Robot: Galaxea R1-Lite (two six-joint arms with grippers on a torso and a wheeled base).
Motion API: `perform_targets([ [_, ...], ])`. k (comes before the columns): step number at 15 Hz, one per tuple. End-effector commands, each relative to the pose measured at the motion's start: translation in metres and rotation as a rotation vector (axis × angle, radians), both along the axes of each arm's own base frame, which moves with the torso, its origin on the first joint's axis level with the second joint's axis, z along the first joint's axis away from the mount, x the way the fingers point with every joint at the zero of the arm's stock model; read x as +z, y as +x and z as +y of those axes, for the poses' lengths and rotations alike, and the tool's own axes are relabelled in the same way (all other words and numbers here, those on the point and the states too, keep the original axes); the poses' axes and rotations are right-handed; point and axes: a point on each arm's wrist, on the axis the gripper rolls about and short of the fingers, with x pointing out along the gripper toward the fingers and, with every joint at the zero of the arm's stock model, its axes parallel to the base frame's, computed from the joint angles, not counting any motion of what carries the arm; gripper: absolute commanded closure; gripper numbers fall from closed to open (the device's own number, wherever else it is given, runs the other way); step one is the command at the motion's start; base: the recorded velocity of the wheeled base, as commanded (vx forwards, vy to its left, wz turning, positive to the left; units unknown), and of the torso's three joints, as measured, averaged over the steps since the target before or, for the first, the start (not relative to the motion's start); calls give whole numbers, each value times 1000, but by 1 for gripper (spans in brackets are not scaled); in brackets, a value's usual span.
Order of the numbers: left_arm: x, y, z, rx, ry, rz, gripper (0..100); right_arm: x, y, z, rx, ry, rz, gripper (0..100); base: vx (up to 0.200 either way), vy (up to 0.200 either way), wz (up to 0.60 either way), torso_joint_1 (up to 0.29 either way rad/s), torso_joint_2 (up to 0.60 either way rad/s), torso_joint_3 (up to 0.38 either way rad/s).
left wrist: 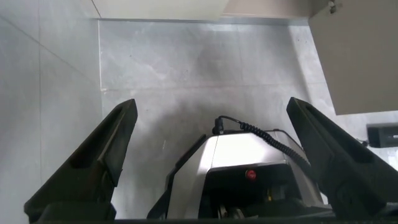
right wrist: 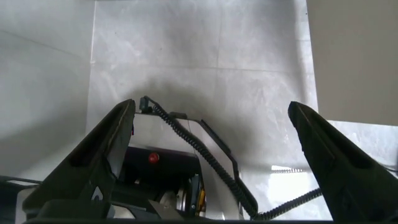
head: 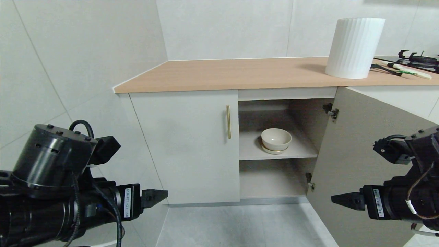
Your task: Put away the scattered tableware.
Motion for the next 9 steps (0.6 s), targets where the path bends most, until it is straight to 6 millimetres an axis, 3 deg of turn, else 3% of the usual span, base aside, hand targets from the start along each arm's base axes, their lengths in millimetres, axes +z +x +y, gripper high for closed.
perform_targets([
  [1, -1, 1, 0, 0, 3, 6, 0, 0, 0, 0, 3, -1, 2, 0, 0, -200, 0, -2, 7, 7],
  [9, -2, 0, 0, -1, 5, 7, 0, 1, -23, -13, 90, -116, 53, 0, 0, -200, 0, 4, 2, 2],
])
